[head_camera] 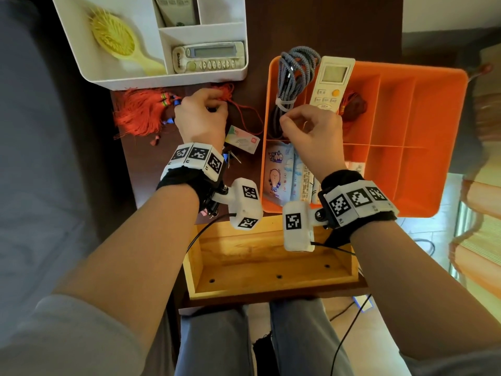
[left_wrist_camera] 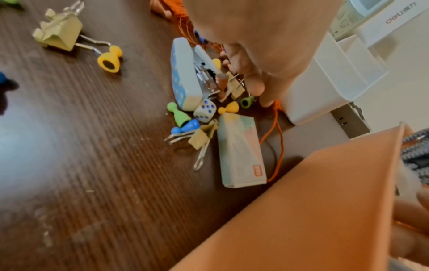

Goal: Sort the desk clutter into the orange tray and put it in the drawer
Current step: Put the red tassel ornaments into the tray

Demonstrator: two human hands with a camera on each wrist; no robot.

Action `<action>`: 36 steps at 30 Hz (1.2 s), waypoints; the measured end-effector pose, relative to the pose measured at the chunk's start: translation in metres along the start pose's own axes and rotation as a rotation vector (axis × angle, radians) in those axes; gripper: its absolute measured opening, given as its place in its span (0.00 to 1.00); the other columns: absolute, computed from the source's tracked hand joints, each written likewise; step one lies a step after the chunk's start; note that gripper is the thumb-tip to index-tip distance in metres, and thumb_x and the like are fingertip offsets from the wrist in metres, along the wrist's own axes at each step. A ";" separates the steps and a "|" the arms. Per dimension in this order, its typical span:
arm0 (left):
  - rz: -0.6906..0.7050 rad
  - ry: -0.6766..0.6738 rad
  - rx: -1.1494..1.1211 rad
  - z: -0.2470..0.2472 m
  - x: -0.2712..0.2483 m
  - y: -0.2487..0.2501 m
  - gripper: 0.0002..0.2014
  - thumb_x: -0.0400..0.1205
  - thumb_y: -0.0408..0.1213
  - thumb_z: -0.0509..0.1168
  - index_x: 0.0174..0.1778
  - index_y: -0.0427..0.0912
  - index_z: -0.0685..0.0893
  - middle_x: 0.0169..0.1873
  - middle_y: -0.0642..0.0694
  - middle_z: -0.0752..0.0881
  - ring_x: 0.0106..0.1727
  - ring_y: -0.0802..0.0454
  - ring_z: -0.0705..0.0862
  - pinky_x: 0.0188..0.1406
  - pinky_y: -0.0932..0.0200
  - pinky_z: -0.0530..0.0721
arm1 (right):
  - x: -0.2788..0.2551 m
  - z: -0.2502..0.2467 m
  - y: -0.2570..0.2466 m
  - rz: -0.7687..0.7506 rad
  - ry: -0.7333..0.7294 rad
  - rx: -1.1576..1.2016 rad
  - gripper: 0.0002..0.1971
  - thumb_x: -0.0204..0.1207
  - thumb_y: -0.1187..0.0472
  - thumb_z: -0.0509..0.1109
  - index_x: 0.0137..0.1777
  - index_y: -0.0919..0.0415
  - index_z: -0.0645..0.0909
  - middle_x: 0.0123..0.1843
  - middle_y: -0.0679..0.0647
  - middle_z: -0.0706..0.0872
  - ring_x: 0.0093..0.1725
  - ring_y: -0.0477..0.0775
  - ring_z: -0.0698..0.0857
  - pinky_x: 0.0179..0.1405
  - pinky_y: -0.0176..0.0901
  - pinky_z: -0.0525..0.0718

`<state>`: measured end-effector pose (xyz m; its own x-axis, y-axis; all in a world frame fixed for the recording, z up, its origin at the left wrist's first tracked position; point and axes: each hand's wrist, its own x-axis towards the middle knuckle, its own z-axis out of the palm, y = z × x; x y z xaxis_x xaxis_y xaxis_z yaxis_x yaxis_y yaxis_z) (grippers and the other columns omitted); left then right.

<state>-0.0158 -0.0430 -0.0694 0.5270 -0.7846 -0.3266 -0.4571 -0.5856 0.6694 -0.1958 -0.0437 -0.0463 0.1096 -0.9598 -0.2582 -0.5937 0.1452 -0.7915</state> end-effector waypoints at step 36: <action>0.092 -0.226 -0.644 -0.057 -0.051 -0.005 0.09 0.80 0.26 0.65 0.53 0.38 0.85 0.29 0.50 0.88 0.28 0.55 0.86 0.31 0.60 0.87 | -0.009 0.035 -0.054 -0.282 -0.167 -0.092 0.09 0.78 0.63 0.65 0.42 0.64 0.86 0.34 0.52 0.86 0.36 0.46 0.81 0.49 0.32 0.76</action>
<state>-0.0001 0.0116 -0.0181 0.3120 -0.8895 -0.3340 0.0612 -0.3320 0.9413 -0.1368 -0.0344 -0.0208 0.4037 -0.9057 -0.1296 -0.5903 -0.1496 -0.7932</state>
